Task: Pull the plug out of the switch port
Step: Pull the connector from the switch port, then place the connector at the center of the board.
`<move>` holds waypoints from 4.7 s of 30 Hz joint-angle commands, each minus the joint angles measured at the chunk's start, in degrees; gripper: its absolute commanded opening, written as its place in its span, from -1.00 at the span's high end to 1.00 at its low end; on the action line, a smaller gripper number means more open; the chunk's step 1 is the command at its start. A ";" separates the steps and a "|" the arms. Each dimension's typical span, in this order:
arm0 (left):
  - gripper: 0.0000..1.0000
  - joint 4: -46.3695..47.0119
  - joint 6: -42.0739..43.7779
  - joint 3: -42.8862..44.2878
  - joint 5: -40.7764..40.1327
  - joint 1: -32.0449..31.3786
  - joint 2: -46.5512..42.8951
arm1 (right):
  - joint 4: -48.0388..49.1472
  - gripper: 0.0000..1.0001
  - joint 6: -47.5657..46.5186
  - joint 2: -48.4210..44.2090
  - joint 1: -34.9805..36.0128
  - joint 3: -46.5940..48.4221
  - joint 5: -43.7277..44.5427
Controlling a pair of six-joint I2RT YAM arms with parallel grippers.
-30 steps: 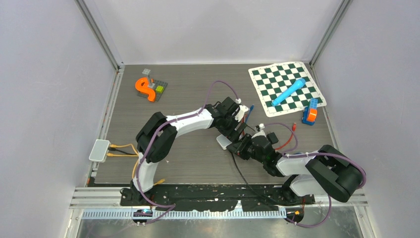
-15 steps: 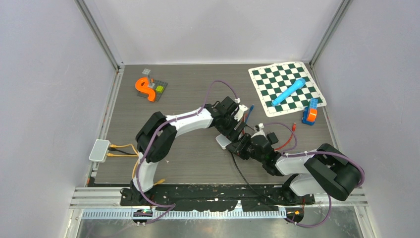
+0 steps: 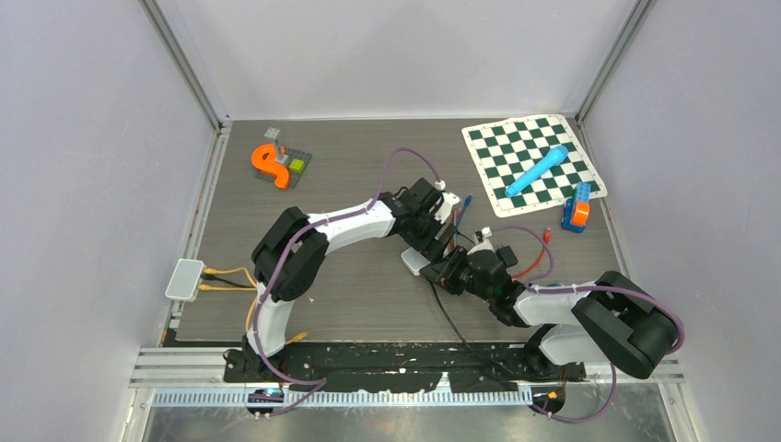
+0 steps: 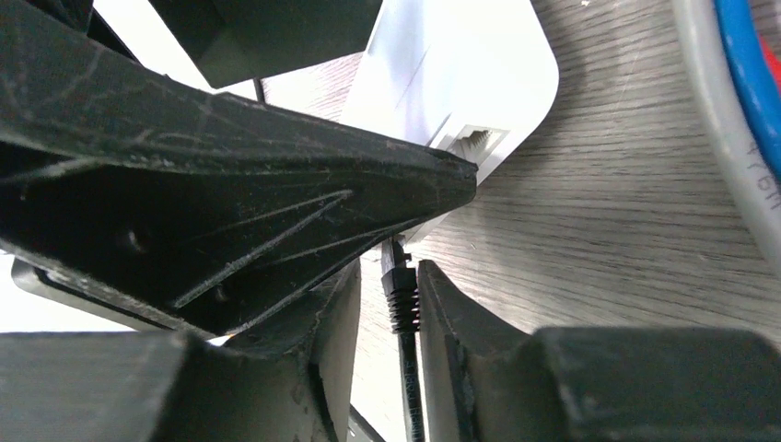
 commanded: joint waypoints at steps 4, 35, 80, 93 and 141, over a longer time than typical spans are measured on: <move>0.26 0.47 -1.09 -0.06 3.92 -1.16 -1.78 | 8.44 0.36 1.36 1.67 -0.50 1.58 2.46; 0.30 -0.08 0.61 -1.36 2.56 -0.81 -1.84 | 3.07 0.89 -5.78 1.02 -2.73 2.79 -8.20; 0.32 0.12 1.15 -1.50 1.54 0.16 -1.09 | -5.30 0.89 -7.09 -8.45 -5.03 -0.88 -21.99; -0.53 3.14 2.58 -4.50 5.28 0.12 -3.22 | -24.63 0.89 -13.10 -28.97 -5.16 0.23 -10.54; -0.83 34.18 -18.62 -32.63 12.63 -5.90 -31.79 | -27.95 0.89 -17.59 -28.55 -7.17 15.58 3.43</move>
